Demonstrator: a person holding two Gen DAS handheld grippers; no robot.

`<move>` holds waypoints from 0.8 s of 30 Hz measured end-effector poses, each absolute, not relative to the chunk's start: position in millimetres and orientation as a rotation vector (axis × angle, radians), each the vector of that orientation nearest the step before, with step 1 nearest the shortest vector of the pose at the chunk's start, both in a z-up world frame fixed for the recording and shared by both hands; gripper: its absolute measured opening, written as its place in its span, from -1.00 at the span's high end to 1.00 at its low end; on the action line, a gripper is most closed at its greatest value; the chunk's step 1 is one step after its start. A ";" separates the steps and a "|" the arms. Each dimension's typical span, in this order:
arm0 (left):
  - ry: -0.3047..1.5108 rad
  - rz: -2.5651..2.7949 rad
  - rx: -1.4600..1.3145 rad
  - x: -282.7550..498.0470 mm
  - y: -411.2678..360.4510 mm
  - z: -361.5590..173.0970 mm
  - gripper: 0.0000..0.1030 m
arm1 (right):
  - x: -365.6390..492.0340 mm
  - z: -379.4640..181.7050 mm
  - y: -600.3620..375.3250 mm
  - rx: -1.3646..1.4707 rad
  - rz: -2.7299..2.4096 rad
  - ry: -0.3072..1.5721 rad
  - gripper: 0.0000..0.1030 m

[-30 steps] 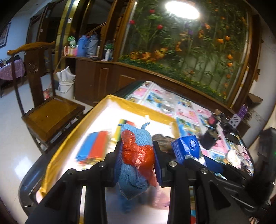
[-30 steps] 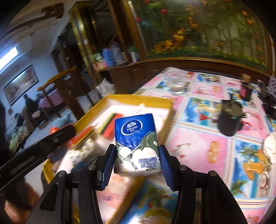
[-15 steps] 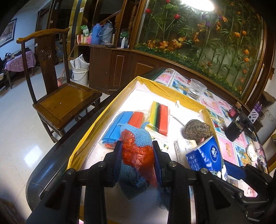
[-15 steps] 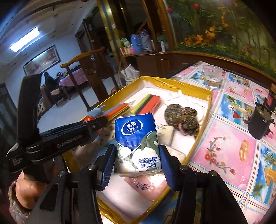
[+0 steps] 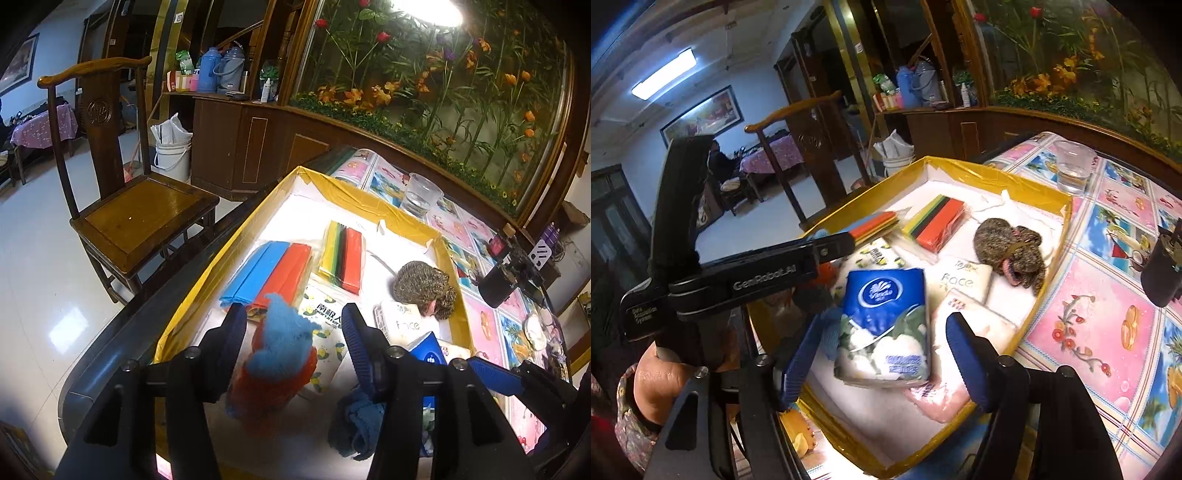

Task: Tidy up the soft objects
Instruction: 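Carry the blue cloth and Vinda pack into the yellow tray and open both grippers, then grasp the black snack bag on the table with the right gripper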

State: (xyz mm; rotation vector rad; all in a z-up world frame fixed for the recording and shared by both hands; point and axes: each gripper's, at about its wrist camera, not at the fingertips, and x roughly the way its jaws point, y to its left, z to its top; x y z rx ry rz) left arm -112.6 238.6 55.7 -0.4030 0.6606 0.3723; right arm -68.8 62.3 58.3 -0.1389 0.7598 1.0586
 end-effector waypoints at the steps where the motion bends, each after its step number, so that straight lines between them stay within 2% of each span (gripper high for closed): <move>1: 0.659 0.371 -0.403 -112.3 238.0 56.4 -0.02 | -65.9 58.5 59.6 -0.125 1.050 0.762 -0.45; 12: 0.636 0.332 -0.359 -113.8 213.2 73.3 -0.05 | -29.3 72.2 14.9 0.067 0.920 0.759 -0.45; 15: 0.622 0.330 -0.302 -112.7 196.1 77.9 -0.18 | -18.8 75.4 -2.7 0.123 0.881 0.757 -0.45; 24: 0.600 0.168 -0.216 -101.9 121.7 87.7 -0.18 | 4.2 77.3 -63.9 0.234 0.740 0.748 -0.49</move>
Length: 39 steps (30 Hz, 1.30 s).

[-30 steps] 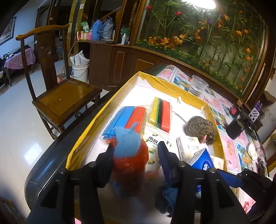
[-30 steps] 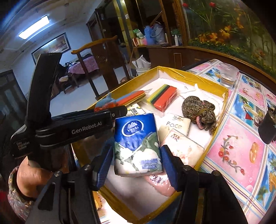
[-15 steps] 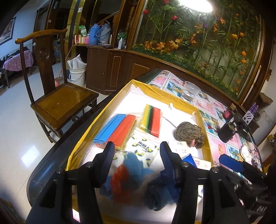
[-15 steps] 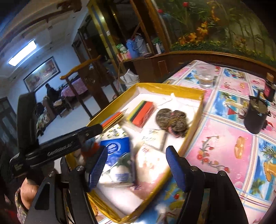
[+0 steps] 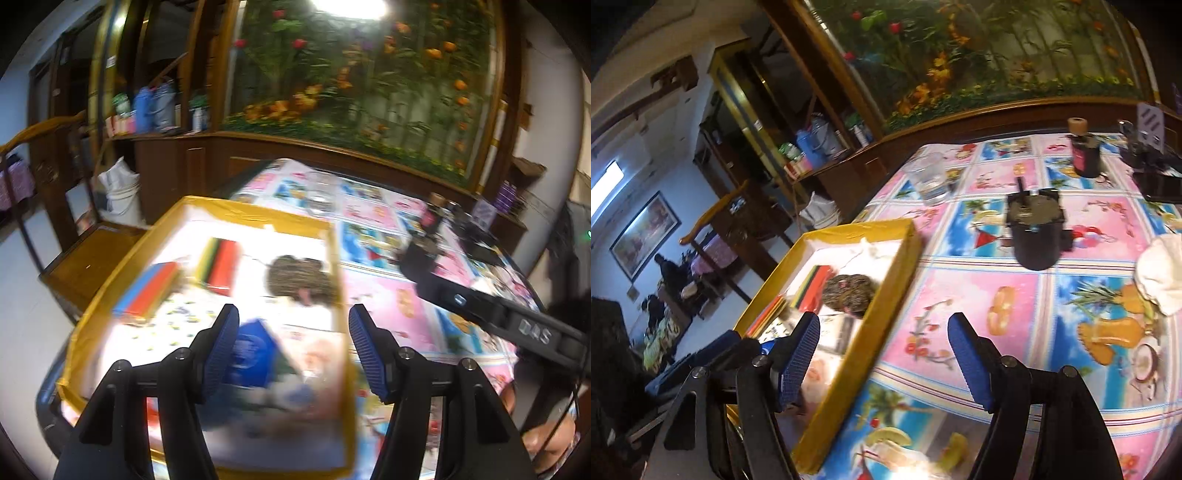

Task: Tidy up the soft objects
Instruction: 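Grasp the black snack bag on the table with the right gripper, then pass the black snack bag from the right gripper into the left gripper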

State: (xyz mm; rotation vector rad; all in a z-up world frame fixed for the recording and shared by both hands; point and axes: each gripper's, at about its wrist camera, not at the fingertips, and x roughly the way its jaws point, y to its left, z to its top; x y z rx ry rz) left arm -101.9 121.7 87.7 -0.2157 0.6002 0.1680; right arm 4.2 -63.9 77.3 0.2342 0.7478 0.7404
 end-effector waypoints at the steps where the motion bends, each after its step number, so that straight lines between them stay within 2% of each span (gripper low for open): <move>1: 0.603 0.139 -0.198 -99.7 107.7 87.3 -0.18 | 5.7 78.2 -73.2 0.249 0.723 0.740 -0.48; 4: 0.620 0.041 -0.158 -93.2 67.9 85.0 -0.19 | 7.3 81.3 -104.5 0.303 0.679 0.710 -0.48; 7: 0.645 -0.051 -0.118 -87.3 28.4 78.3 -0.30 | 6.8 83.9 -138.8 0.342 0.623 0.680 -0.48; 15: 0.750 -0.193 -0.069 -73.2 -38.2 45.6 -0.30 | -0.9 84.9 -247.0 0.432 0.454 0.621 -0.49; 17: 0.773 -0.198 -0.074 -70.7 -41.0 40.3 -0.30 | -2.2 82.1 -279.4 0.462 0.357 0.610 -0.64; 20: 0.776 -0.208 -0.122 -67.8 -37.0 38.0 -0.30 | 5.5 68.5 -316.1 0.504 0.200 0.668 -0.68; 23: 0.799 -0.222 -0.159 -66.6 -29.9 34.8 -0.30 | 23.8 44.2 -330.1 0.550 0.146 0.821 -0.68; 27: 0.803 -0.230 -0.166 -68.9 -28.6 34.1 -0.30 | 31.0 37.1 -289.6 0.456 0.351 0.930 -0.71; 30: 0.801 -0.239 -0.152 -70.0 -31.2 35.3 -0.31 | 13.1 58.0 -265.2 0.465 0.603 0.833 -0.70; 32: 0.803 -0.239 -0.144 -70.7 -32.1 36.5 -0.34 | 0.7 73.9 -272.1 0.399 0.516 0.737 -0.69; 35: 0.809 -0.244 -0.130 -70.1 -33.2 39.1 -0.37 | -10.5 83.3 -306.9 0.468 0.449 0.652 -0.69; 39: 0.784 -0.236 -0.123 -70.2 -28.6 48.5 -0.41 | -11.5 89.1 -369.0 0.463 0.275 0.638 -0.70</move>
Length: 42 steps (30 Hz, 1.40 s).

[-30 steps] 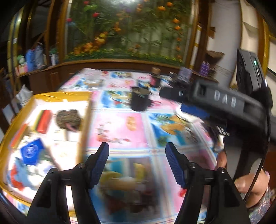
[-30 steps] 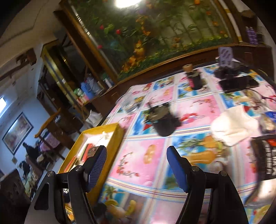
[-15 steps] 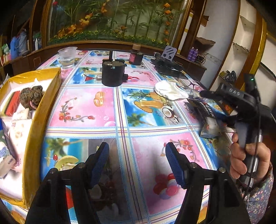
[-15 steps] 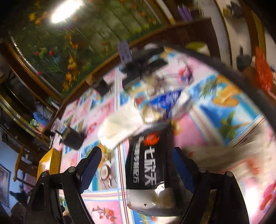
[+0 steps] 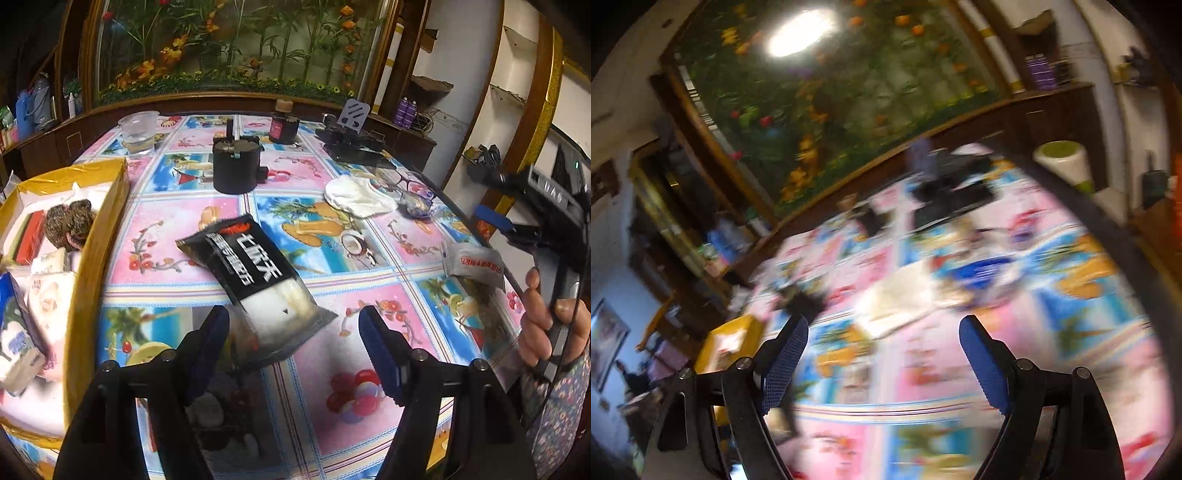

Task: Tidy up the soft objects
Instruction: 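Pass the black snack bag from the right gripper into the left gripper, then grasp the white paper packet with the right gripper while the left gripper holds the black bag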

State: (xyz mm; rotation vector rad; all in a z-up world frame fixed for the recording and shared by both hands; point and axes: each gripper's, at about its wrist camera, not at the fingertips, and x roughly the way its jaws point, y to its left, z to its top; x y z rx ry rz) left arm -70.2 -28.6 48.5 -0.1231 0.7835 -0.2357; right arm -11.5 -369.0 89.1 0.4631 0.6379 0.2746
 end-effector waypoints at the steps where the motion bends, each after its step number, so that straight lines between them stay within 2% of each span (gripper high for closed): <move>1: 0.776 -0.230 -0.124 -69.3 -26.7 50.3 -0.44 | -11.6 85.4 -388.9 0.463 0.208 0.656 -0.70; 8: 0.778 -0.200 -0.166 -59.8 -11.8 50.6 -0.46 | -16.0 42.3 -463.2 0.591 0.056 0.818 -0.70; 15: 0.788 -0.176 -0.178 -62.7 -1.2 49.1 -0.46 | -9.3 31.8 -372.1 0.644 0.319 0.889 -0.71; 19: 0.798 -0.168 -0.175 -67.1 4.2 48.9 -0.47 | -8.2 46.6 -330.4 0.510 0.371 0.850 -0.71; 24: 0.799 -0.160 -0.183 -63.3 5.5 50.0 -0.56 | -9.3 50.1 -323.0 0.419 0.356 0.786 -0.71; 28: 0.820 -0.133 -0.202 -46.3 -0.6 48.6 -0.67 | -8.6 45.2 -320.8 0.430 0.377 0.798 -0.71; 36: 0.881 -0.055 -0.146 0.1 -14.7 33.2 -0.67 | -7.7 45.0 -320.1 0.431 0.393 0.787 -0.71; 37: 0.883 -0.051 -0.116 4.1 -16.3 30.2 -0.56 | -8.1 45.2 -319.0 0.429 0.398 0.786 -0.71; 39: 0.878 -0.061 -0.093 7.5 -15.4 26.9 -0.11 | -8.7 46.2 -315.5 0.418 0.414 0.783 -0.71; 40: 0.882 -0.047 -0.073 9.6 -14.3 25.1 0.22 | -8.2 46.6 -312.4 0.405 0.420 0.787 -0.71; 42: 0.856 -0.023 -0.038 13.3 -11.1 24.1 0.22 | -5.3 46.6 -300.9 0.363 0.443 0.806 -0.71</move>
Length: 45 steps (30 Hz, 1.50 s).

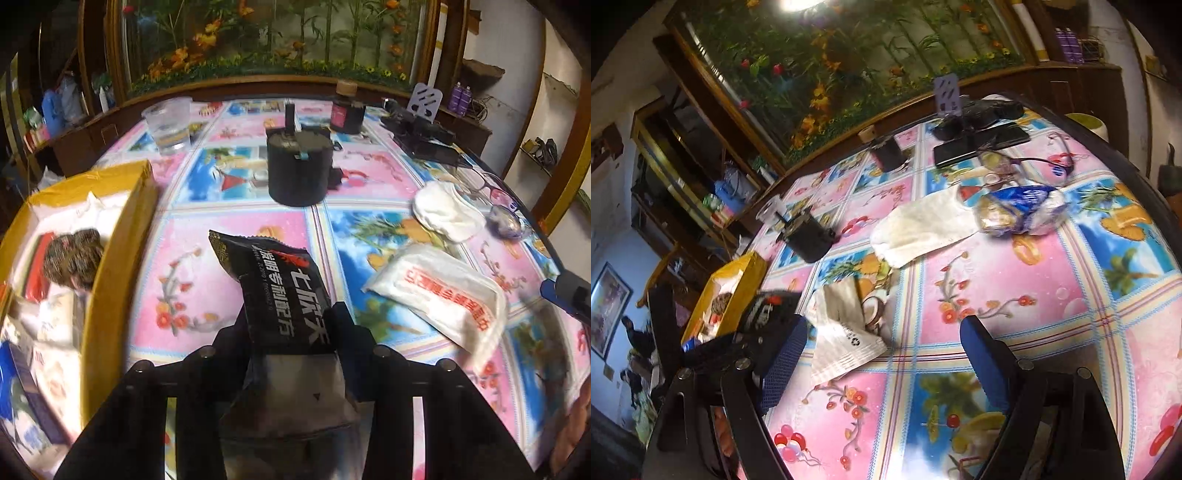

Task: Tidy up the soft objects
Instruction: 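Grasp the white paper packet with the right gripper while the left gripper holds the black bag, then carry the black bag and white packet toward the yellow tray with both grippers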

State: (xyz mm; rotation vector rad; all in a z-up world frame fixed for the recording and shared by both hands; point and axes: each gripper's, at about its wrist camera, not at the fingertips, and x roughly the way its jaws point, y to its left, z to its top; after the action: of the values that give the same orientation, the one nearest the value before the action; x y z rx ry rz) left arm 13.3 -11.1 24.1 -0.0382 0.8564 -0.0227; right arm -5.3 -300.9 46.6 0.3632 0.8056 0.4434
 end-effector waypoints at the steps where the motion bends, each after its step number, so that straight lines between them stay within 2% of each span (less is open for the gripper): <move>1: 0.853 -0.004 -0.029 17.0 -9.8 23.7 0.23 | -3.3 47.3 -293.9 0.340 0.454 0.815 -0.71; 7: 0.839 0.005 -0.042 40.4 -3.1 23.0 0.23 | 31.9 54.3 -214.4 0.059 0.466 0.913 -0.71; 8: 0.834 -0.006 -0.054 40.0 -0.6 21.9 0.23 | 39.3 46.6 -200.0 -0.001 0.465 0.969 -0.65; 9: 0.834 -0.017 -0.080 40.1 4.3 21.8 0.23 | 42.8 38.9 -190.5 -0.049 0.465 1.000 -0.53; 10: 0.835 -0.024 -0.100 41.2 7.7 20.9 0.23 | 44.8 31.7 -185.1 -0.075 0.469 1.017 -0.23; 13: 0.841 -0.034 -0.147 42.3 15.5 19.4 0.23 | 45.4 23.6 -181.7 -0.093 0.474 1.005 0.12; 22: 0.808 -0.026 -0.120 38.0 11.2 23.8 0.25 | 80.6 42.9 -175.7 0.037 0.403 0.909 0.13; 36: 0.648 0.023 0.001 19.5 -3.5 46.3 0.25 | 60.5 46.6 -166.6 0.001 0.447 0.824 0.12; 45: 0.619 0.042 0.022 16.8 -4.9 50.3 0.24 | 60.8 47.3 -167.5 -0.003 0.438 0.805 0.11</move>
State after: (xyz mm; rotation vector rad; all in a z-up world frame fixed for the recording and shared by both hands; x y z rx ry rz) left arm 16.8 -4.9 50.3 0.0223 0.6188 0.0418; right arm 60.8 -167.5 47.3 -0.0027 0.8055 0.4383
